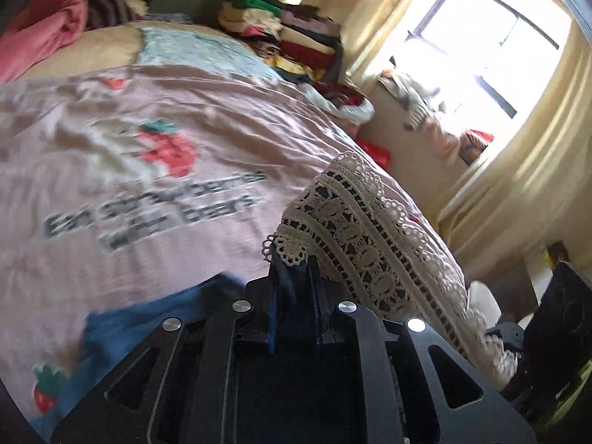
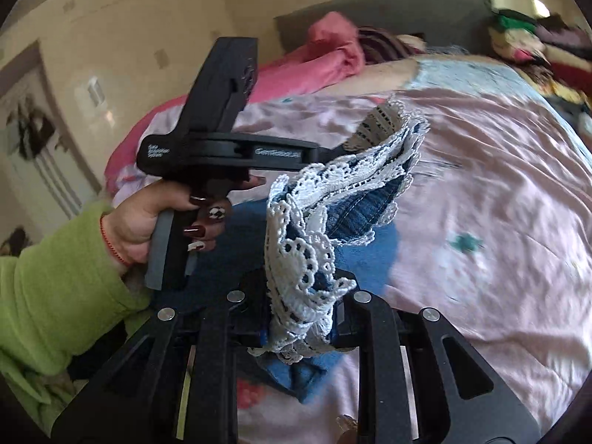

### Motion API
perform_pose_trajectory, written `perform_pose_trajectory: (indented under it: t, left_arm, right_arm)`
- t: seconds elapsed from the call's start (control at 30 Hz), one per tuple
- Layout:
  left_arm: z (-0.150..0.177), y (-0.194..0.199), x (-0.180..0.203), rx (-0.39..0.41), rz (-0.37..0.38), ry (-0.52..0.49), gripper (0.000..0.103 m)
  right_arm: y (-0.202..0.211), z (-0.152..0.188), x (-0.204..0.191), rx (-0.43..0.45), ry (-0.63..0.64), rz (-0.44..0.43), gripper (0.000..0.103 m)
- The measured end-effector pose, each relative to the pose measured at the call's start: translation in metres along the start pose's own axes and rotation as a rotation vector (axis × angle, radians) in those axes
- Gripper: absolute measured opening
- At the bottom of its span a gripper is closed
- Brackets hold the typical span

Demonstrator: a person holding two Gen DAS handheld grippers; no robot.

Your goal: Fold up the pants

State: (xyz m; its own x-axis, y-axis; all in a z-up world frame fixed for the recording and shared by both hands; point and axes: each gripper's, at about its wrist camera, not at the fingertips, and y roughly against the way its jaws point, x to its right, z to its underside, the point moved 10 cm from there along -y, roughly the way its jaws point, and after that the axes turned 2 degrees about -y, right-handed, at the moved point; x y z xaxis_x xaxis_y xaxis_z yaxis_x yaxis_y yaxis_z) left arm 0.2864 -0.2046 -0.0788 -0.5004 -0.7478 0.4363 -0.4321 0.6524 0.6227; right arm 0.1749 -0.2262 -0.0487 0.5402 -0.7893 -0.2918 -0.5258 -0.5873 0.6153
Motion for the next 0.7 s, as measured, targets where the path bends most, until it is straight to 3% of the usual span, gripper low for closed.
perform_pose_trajectory:
  t: [0.13, 0.2, 0.3, 0.37, 0.43, 0.5, 0.57, 0.7]
  left_arm:
    - [0.020, 0.024, -0.033, 0.030, -0.033, 0.103, 0.027]
    - [0.030, 0.042, -0.050, 0.069, -0.040, 0.170, 0.040]
    - [0.044, 0.076, -0.079, 0.141, -0.087, 0.257, 0.047]
    - [0.053, 0.098, -0.095, 0.191, -0.077, 0.322, 0.056]
    - [0.065, 0.118, -0.106, 0.227, -0.053, 0.397, 0.059]
    - [0.075, 0.133, -0.111, 0.258, -0.027, 0.437, 0.066]
    - [0.081, 0.141, -0.112, 0.273, -0.011, 0.456, 0.067]
    - [0.083, 0.141, -0.112, 0.268, -0.001, 0.462, 0.070]
  right_arm:
    - [-0.038, 0.009, -0.036, -0.078, 0.086, -0.014, 0.015]
    - [-0.054, 0.017, -0.053, -0.117, 0.124, -0.022, 0.015]
    - [-0.071, 0.030, -0.077, -0.160, 0.178, -0.026, 0.015]
    - [-0.079, 0.038, -0.091, -0.189, 0.222, -0.025, 0.015]
    - [-0.086, 0.048, -0.104, -0.219, 0.268, -0.024, 0.016]
    - [-0.092, 0.057, -0.112, -0.245, 0.289, -0.026, 0.021]
    - [-0.095, 0.064, -0.121, -0.271, 0.299, -0.051, 0.024]
    - [-0.082, 0.066, -0.133, -0.267, 0.322, -0.093, 0.042]
